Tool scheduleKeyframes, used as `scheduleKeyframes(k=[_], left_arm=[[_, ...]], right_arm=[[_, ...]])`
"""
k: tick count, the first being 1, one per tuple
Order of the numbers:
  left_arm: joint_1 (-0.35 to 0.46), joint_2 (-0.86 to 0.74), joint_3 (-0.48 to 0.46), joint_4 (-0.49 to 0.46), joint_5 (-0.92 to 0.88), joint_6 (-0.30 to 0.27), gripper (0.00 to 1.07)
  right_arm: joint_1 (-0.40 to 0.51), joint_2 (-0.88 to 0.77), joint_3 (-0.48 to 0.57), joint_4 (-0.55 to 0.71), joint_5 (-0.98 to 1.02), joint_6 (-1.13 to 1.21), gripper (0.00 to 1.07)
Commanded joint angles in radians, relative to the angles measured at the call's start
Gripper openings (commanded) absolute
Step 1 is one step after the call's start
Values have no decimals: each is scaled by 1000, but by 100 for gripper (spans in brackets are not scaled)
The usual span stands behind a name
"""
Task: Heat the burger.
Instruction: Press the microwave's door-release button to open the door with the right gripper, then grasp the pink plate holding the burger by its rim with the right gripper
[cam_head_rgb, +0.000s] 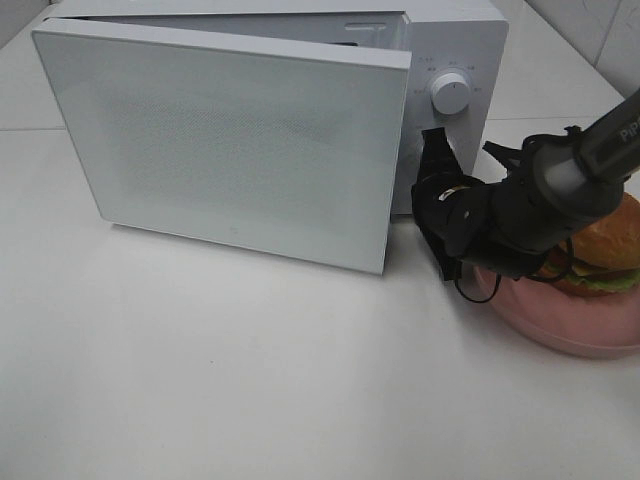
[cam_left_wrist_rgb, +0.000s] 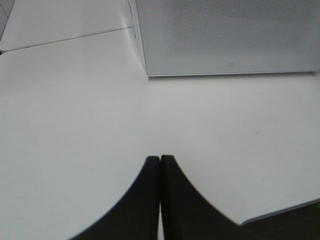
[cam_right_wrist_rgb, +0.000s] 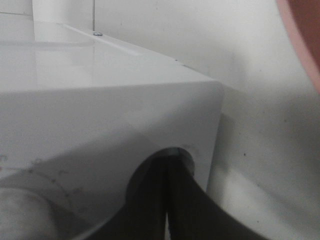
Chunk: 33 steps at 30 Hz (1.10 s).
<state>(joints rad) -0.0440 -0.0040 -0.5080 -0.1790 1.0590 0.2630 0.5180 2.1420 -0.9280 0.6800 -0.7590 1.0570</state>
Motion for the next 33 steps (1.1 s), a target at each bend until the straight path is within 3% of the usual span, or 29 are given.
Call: scheduleKeyframes(k=[1, 13, 23, 26, 28, 31, 33], left_arm=[[-3, -20, 2, -2, -10, 0, 0], [-3, -20, 2, -2, -10, 0, 0], [-3, -20, 2, -2, -10, 0, 0], [-3, -20, 2, -2, -10, 0, 0], [-3, -20, 2, -2, -10, 0, 0], [-3, -20, 2, -2, -10, 0, 0], [-3, -20, 2, -2, -10, 0, 0]], right_arm=[[-30, -6, -60, -86, -147, -24, 0], [-27, -66, -36, -86, 39, -23, 0], [-12, -211, 182, -236, 89, -21, 4], [-4, -217, 200, -252, 89, -21, 5], [-4, -229, 252, -382, 75, -28, 5], [-4, -230, 260, -426, 66, -40, 5], [-4, -230, 267, -578, 3, -176, 6]])
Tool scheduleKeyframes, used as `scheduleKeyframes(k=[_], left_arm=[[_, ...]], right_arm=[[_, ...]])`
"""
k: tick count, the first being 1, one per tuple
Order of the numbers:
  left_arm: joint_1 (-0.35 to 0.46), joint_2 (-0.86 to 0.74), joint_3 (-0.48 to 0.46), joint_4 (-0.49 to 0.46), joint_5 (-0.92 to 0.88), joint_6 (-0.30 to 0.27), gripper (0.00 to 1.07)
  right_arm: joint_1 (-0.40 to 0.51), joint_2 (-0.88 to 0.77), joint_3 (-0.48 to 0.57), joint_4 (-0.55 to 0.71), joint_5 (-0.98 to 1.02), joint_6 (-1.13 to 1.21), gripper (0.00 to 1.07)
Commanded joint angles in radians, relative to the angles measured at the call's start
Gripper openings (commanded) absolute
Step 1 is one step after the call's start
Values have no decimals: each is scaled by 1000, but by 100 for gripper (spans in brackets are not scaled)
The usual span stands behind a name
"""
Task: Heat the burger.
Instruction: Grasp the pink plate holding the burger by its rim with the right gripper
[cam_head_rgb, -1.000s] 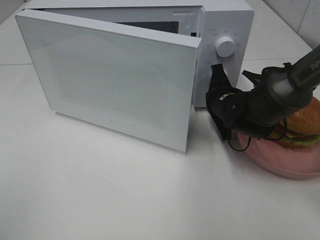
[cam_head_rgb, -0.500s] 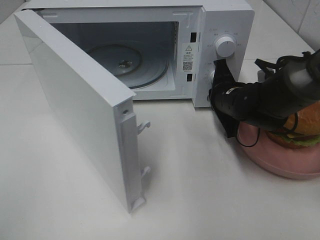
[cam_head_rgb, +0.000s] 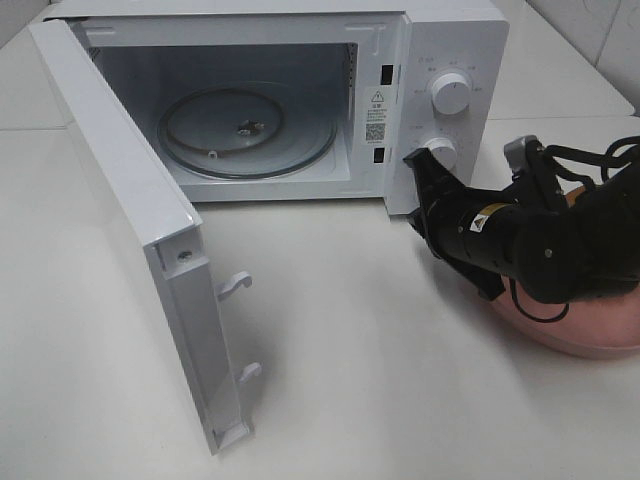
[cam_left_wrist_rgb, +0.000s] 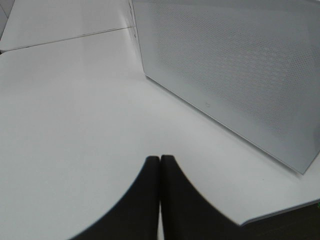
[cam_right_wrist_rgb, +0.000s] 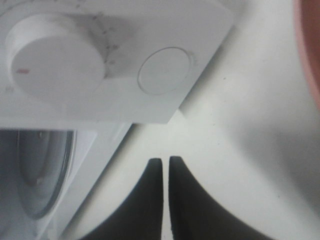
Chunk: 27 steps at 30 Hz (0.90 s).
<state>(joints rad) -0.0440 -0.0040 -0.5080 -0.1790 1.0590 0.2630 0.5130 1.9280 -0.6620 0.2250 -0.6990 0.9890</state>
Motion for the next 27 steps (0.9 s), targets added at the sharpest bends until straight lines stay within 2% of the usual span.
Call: scheduleKeyframes(k=[1, 3, 13, 21, 27], left_arm=[[-3, -20, 2, -2, -10, 0, 0], [-3, -20, 2, -2, -10, 0, 0], [-3, -20, 2, -2, -10, 0, 0], [-3, -20, 2, -2, -10, 0, 0], [-3, -20, 2, -2, -10, 0, 0]], right_arm=[[1, -16, 1, -123, -57, -108, 6], [1, -16, 1, -218, -109, -237, 7], [1, -16, 1, -445, -141, -625, 10], [1, -58, -1, -559, -100, -729, 12], [1, -133, -8, -618, 71, -745, 13]])
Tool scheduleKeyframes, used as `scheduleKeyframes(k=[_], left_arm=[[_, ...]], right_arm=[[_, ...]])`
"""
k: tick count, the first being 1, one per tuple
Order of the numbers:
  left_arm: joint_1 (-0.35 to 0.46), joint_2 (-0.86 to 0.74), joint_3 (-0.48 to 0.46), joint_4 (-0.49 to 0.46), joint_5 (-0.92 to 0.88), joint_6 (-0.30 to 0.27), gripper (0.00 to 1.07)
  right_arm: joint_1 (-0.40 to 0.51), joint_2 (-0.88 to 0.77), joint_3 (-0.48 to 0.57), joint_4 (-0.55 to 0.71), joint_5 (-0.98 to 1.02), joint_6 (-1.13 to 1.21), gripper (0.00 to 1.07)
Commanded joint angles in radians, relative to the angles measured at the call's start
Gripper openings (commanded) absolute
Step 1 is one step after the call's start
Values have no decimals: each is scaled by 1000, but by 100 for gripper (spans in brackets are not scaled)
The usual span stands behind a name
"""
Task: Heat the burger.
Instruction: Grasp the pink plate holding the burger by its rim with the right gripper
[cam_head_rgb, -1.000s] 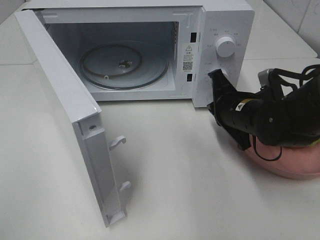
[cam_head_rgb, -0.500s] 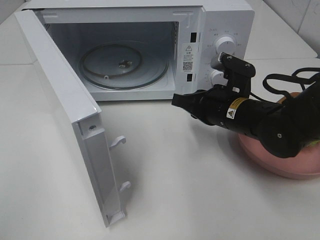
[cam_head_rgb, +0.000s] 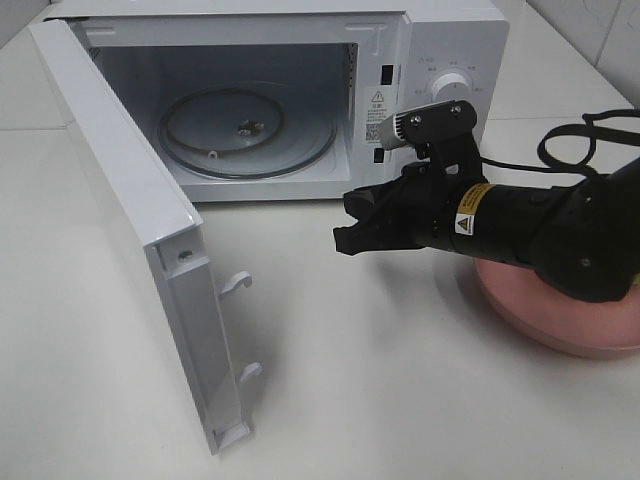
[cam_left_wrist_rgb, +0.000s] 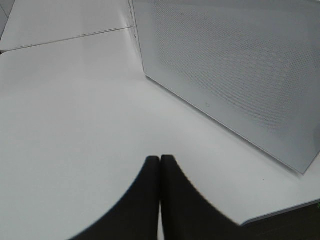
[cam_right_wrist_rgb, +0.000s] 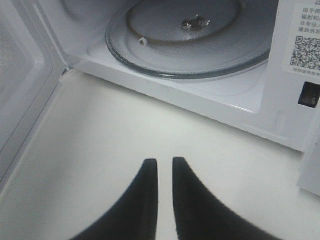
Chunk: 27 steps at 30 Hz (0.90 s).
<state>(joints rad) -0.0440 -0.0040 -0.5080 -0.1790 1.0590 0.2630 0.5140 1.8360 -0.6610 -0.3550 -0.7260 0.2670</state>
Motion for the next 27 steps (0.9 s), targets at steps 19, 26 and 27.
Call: scheduleKeyframes(k=[19, 26, 27], left_arm=[[-3, -20, 2, -2, -10, 0, 0], [-3, -20, 2, -2, -10, 0, 0], [-3, -20, 2, -2, -10, 0, 0]], right_arm=[[0, -160, -312, 123, 1100, -35, 16], [0, -160, -390, 320, 1285, -196, 23], [0, -160, -390, 320, 1285, -196, 23]])
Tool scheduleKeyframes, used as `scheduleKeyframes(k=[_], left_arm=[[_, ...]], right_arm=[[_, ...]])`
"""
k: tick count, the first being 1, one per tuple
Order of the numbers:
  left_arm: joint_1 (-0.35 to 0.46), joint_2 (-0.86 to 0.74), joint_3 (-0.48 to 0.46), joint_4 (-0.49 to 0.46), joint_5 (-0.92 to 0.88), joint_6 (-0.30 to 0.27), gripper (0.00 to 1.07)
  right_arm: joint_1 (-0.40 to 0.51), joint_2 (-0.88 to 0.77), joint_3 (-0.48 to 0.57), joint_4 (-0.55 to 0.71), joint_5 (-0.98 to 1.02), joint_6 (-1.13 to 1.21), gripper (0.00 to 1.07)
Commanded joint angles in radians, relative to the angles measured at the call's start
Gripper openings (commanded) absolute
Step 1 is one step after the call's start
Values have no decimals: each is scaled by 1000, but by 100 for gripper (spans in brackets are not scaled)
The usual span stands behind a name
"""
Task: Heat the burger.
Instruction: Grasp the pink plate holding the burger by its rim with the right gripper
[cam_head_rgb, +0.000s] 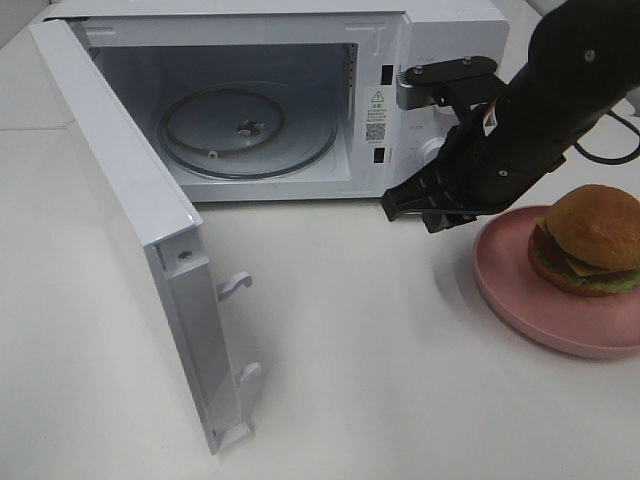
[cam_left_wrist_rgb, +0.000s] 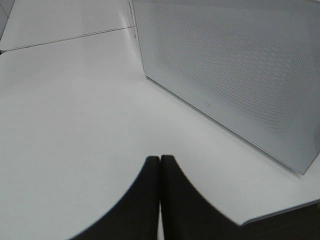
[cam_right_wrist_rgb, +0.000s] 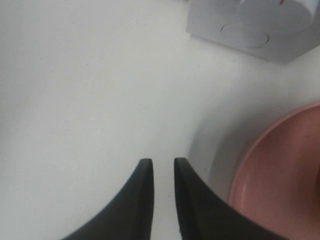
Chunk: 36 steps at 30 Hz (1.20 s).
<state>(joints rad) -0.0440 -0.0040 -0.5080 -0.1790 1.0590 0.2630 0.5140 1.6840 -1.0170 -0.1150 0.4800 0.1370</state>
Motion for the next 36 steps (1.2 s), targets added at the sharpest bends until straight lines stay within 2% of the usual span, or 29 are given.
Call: scheduleKeyframes(k=[1, 2, 3, 4, 5, 7, 10, 11, 19, 23, 30, 36], left_arm=[[-3, -20, 2, -2, -10, 0, 0], [-3, -20, 2, -2, -10, 0, 0], [-3, -20, 2, -2, -10, 0, 0], [-3, -20, 2, -2, -10, 0, 0], [-3, -20, 2, -2, -10, 0, 0], [-3, -20, 2, -2, -10, 0, 0], [-3, -20, 2, -2, -10, 0, 0], [-3, -20, 2, -2, -10, 0, 0], [-3, -20, 2, -2, -10, 0, 0], [-3, -20, 2, -2, -10, 0, 0], [-3, -20, 2, -2, -10, 0, 0], [-3, -20, 2, -2, -10, 0, 0]], right_arm=[[0, -8, -55, 108, 127, -64, 31], [0, -8, -55, 108, 127, -64, 31], [0, -8, -72, 115, 172, -62, 41], [0, -8, -77, 115, 192, -59, 47], [0, -8, -77, 115, 192, -59, 47], [0, -8, -88, 115, 277, -43, 69], [0, -8, -88, 115, 289, -42, 73], [0, -8, -88, 115, 305, -44, 79], [0, 4, -88, 15, 309, -40, 76], [0, 31, -88, 6, 309, -40, 76], [-3, 137, -88, -66, 302, -35, 76], [-3, 196, -88, -77, 300, -33, 76]])
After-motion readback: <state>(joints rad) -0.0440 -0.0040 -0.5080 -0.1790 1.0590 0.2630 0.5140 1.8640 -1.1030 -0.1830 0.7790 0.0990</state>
